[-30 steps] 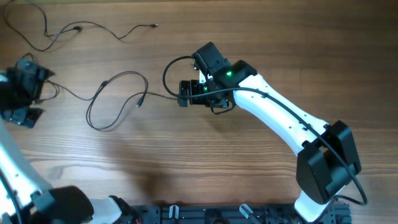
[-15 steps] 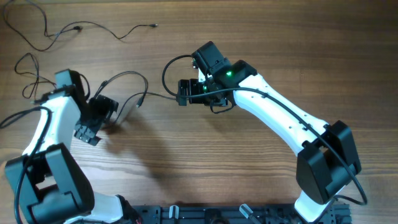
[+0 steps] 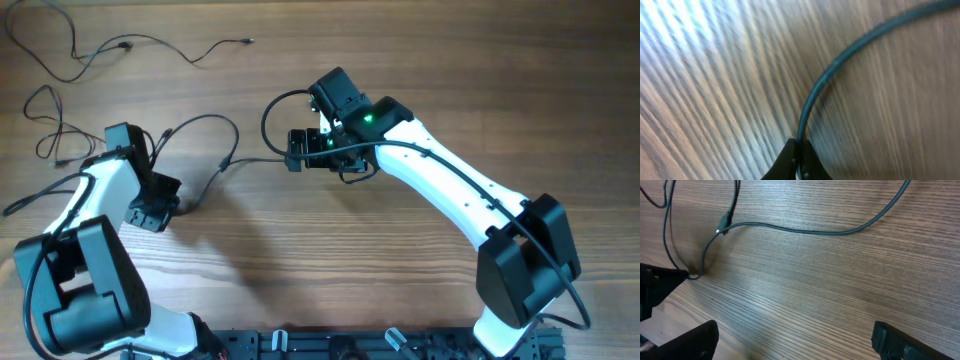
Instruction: Untangle cables
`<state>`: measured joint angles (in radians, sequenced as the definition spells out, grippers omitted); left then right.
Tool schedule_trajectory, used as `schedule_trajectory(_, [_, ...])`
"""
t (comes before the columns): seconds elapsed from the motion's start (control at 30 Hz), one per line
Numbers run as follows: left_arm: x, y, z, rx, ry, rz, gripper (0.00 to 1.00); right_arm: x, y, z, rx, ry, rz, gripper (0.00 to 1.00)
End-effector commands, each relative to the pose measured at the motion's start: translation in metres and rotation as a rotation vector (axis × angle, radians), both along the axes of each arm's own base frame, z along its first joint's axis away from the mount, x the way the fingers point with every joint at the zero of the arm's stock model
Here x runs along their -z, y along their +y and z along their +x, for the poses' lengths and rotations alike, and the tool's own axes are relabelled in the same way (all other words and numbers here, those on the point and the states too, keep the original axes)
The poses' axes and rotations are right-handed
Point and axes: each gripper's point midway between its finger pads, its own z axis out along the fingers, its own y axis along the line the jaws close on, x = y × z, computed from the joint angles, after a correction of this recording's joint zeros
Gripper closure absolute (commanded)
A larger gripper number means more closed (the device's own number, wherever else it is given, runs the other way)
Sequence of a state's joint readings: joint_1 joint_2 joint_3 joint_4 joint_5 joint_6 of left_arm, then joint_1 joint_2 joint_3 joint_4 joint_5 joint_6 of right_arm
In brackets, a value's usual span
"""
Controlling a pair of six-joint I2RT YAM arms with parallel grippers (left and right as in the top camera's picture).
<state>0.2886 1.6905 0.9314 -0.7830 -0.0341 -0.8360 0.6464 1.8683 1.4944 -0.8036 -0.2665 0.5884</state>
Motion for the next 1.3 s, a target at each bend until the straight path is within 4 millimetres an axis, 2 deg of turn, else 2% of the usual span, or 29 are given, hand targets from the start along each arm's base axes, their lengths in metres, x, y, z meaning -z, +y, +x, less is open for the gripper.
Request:
schedule_trajectory(0.0, [-0.056, -0.019, 0.039, 0.138, -0.218, -0.078, 0.96, 0.005, 0.003, -0.001, -0.018, 0.006, -0.001, 0.00])
schedule_trajectory(0.07, [-0.094, -0.030, 0.050, 0.192, -0.339, -0.071, 0.96, 0.005, 0.003, -0.001, -0.018, 0.007, -0.002, 0.00])
schedule_trajectory(0.1, [-0.129, -0.040, 0.054, 0.237, -0.453, -0.037, 0.96, 0.005, 0.003, -0.001, -0.018, 0.007, -0.002, 0.00])
schedule_trajectory(0.17, [-0.164, -0.054, 0.058, 0.289, -0.583, -0.004, 0.96, 0.004, 0.003, -0.001, -0.017, 0.005, 0.000, 0.00])
schedule_trajectory(0.23, [-0.216, -0.073, 0.061, 0.360, -0.777, 0.035, 0.96, -0.005, -0.002, 0.004, -0.002, -0.007, 0.009, 0.00])
schedule_trajectory(0.27, [-0.245, -0.085, 0.060, 0.397, -0.888, 0.052, 0.96, -0.015, -0.008, 0.007, 0.013, -0.023, 0.020, 0.00])
schedule_trajectory(0.3, [-0.266, -0.093, 0.059, 0.423, -0.969, 0.062, 0.96, -0.026, -0.014, 0.011, 0.029, -0.041, 0.032, 0.00])
schedule_trajectory(0.37, [-0.285, -0.104, 0.057, 0.457, -1.046, 0.064, 0.96, -0.052, -0.029, 0.018, 0.066, -0.092, 0.061, 0.00])
schedule_trajectory(0.43, [-0.287, -0.118, 0.056, 0.499, -1.059, 0.038, 0.96, -0.084, -0.044, 0.023, 0.071, -0.174, 0.094, 0.00])
schedule_trajectory(0.57, [-0.285, -0.172, 0.057, 0.790, -1.058, -0.062, 0.96, -0.138, -0.065, 0.020, 0.077, -0.318, 0.137, 0.00])
schedule_trajectory(0.67, [-0.300, -0.207, 0.055, 0.983, -1.036, -0.073, 0.96, -0.156, -0.070, 0.016, 0.087, -0.367, 0.148, 0.00])
schedule_trajectory(0.77, [-0.323, -0.248, 0.041, 1.217, -1.075, -0.063, 0.96, -0.159, -0.073, 0.018, 0.099, -0.388, 0.142, 0.00])
schedule_trajectory(0.8, [-0.327, -0.255, 0.038, 1.236, -1.087, -0.069, 0.96, -0.160, -0.073, 0.019, 0.100, -0.391, 0.144, 0.00])
schedule_trajectory(0.93, [-0.325, -0.257, 0.037, 1.240, -1.080, -0.066, 0.96, -0.164, -0.072, 0.022, 0.102, -0.410, 0.156, 0.00])
schedule_trajectory(0.97, [-0.325, -0.253, 0.040, 1.217, -1.076, -0.044, 0.96, -0.164, -0.071, 0.022, 0.099, -0.412, 0.155, 0.01])
schedule_trajectory(1.0, [-0.323, -0.239, 0.049, 1.113, -1.052, 0.007, 0.96, -0.165, -0.069, 0.020, 0.036, -0.433, 0.150, 0.00])
schedule_trajectory(1.07, [-0.322, -0.226, 0.056, 1.012, -1.035, 0.046, 0.96, -0.170, -0.061, 0.012, -0.051, -0.452, 0.178, 0.00])
schedule_trajectory(1.13, [-0.322, -0.212, 0.063, 0.896, -1.025, 0.054, 0.96, -0.184, -0.047, -0.004, -0.218, -0.503, 0.247, 0.00])
schedule_trajectory(1.2, [-0.324, -0.207, 0.067, 0.767, -1.030, -0.007, 0.96, -0.202, -0.034, -0.026, -0.395, -0.561, 0.339, 0.00])
schedule_trajectory(1.23, [-0.329, -0.212, 0.067, 0.717, -1.049, -0.077, 0.96, -0.211, -0.027, -0.038, -0.503, -0.609, 0.380, 0.00])
schedule_trajectory(1.27, [-0.336, -0.224, 0.066, 0.722, -1.081, -0.158, 0.96, -0.212, -0.023, -0.043, -0.552, -0.637, 0.378, 0.00])
